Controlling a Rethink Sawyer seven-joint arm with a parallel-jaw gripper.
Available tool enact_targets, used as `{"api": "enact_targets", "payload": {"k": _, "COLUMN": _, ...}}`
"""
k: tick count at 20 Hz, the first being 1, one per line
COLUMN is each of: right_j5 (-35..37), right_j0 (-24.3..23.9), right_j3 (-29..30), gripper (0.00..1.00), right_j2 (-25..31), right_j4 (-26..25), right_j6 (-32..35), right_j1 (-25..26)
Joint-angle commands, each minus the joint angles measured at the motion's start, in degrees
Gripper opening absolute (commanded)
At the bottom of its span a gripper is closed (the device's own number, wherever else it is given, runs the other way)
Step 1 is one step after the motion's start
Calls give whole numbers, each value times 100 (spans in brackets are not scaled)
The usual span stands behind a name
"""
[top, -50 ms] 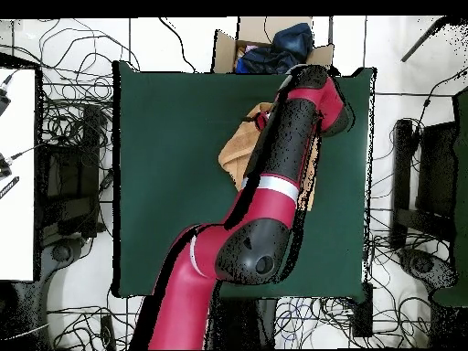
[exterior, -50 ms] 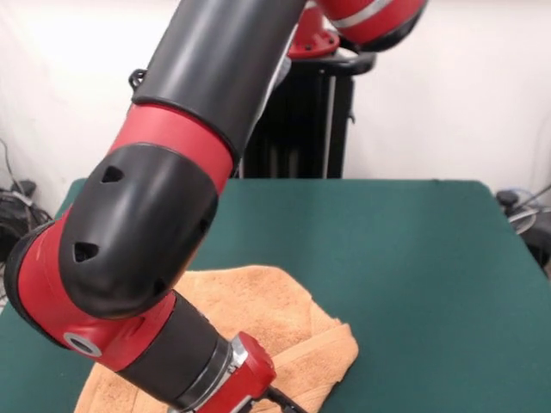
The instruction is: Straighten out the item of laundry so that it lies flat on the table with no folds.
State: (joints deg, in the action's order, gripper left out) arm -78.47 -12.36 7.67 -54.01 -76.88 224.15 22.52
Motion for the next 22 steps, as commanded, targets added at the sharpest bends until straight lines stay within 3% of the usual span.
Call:
{"api": "enact_targets", "payload": {"k": 1, "right_j5": 277, "right_j0": -23, "right_j3": 26, "gripper": 100, "right_j2": -355, "right_j4": -346, "right_j6": 629, "right_j1": 751}}
{"api": "enact_targets", "payload": {"k": 7, "right_j5": 141, "right_j0": 4, "right_j3": 63, "gripper": 100, "right_j2": -408, "right_j4": -214, "right_j6": 945, "right_j1": 686}}
{"api": "enact_targets", "payload": {"k": 13, "right_j5": -96, "right_j0": 46, "right_j3": -22, "gripper": 100, "right_j2": -976, "right_j4": -442, "right_j6": 1714, "right_j1": 813}}
{"api": "enact_targets", "payload": {"k": 22, "right_j5": -100, "right_j0": 197, "right_j3": 226, "gripper": 100, "right_j2": -1233, "right_j4": -147, "right_j6": 2328, "right_j1": 686}}
